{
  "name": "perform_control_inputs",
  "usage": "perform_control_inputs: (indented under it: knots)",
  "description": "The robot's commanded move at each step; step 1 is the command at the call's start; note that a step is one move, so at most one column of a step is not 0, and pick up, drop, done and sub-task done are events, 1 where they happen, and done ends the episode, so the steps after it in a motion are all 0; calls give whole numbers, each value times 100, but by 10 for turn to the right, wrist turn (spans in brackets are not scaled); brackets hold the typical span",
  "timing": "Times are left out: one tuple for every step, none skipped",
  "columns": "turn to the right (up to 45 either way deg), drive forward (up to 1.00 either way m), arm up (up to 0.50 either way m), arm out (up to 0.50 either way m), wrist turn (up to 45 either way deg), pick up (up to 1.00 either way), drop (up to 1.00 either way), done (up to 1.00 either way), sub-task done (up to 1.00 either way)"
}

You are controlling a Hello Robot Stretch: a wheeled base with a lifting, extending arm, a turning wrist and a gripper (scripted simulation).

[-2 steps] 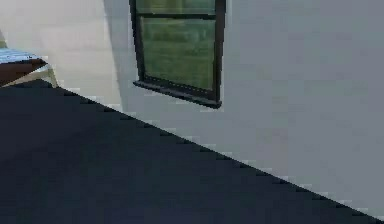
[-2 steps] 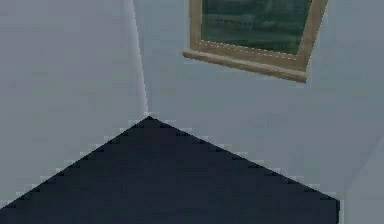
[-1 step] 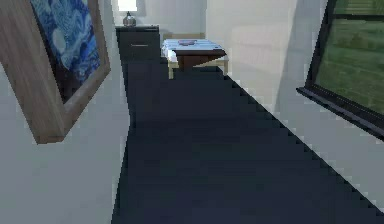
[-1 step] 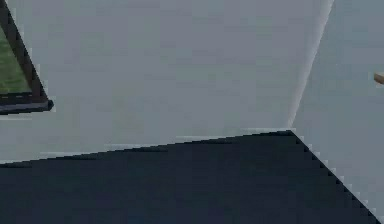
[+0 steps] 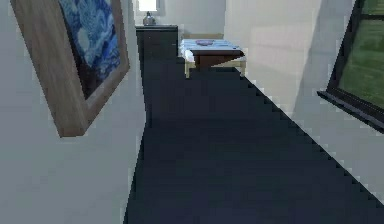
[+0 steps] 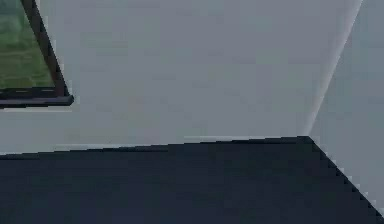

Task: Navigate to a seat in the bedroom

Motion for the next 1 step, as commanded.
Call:
perform_control_inputs:
  knots:
    - [0,100,0,0,0,0,0,0,0]
